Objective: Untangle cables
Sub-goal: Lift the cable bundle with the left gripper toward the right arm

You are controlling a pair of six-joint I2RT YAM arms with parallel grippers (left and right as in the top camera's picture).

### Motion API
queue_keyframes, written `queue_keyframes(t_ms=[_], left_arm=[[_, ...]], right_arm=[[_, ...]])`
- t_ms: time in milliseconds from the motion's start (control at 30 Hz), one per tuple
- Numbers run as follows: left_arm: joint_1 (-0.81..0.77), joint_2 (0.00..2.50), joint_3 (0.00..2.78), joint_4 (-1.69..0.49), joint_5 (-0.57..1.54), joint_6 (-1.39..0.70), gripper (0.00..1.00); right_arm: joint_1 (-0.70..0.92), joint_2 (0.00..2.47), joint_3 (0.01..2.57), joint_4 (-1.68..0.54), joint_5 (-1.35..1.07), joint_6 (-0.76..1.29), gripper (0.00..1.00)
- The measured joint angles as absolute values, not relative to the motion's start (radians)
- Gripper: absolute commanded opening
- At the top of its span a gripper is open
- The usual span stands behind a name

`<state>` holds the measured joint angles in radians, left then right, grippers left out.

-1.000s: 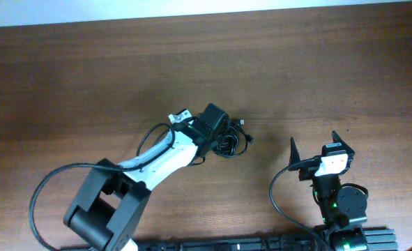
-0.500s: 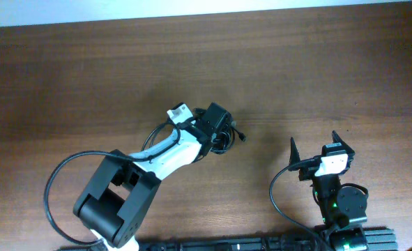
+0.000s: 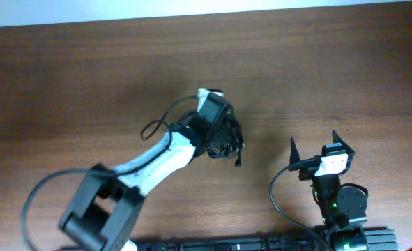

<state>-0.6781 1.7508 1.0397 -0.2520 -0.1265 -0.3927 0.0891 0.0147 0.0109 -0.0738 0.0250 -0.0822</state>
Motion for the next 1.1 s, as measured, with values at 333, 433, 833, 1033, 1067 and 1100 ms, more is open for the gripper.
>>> queue_keyframes(t_ms=[333,433,833,1033,1067,1100], left_arm=[[-0.681,1.499,1.04,-0.133,0.289,0.344,0.02],[-0.679,1.499,1.04,-0.155,0.244,0.363,0.5],[-0.635,1.697,1.04,-0.303,0.221,0.311,0.82],[-0.635,1.791,1.041,-0.247,0.24,0.444,0.88],[-0.635,1.811,1.041,-0.218,0.248,0.457,0.9],[-0.635,1.827,1.042,-0.192,0.253,0.462,0.92]], right_arm=[[0.089,0.015,0.011,-0.074,0.025,-0.082,0.99],[0.089,0.015,0.011,-0.074,0.025,-0.082,0.99],[0.089,0.015,0.011,-0.074,0.025,-0.082,0.99],[0.089,0.015,0.011,-0.074,0.025,-0.082,0.99],[0.089,0.015,0.011,-0.074,0.025,-0.083,0.99],[0.089,0.015,0.011,-0.074,0.025,-0.082,0.99]])
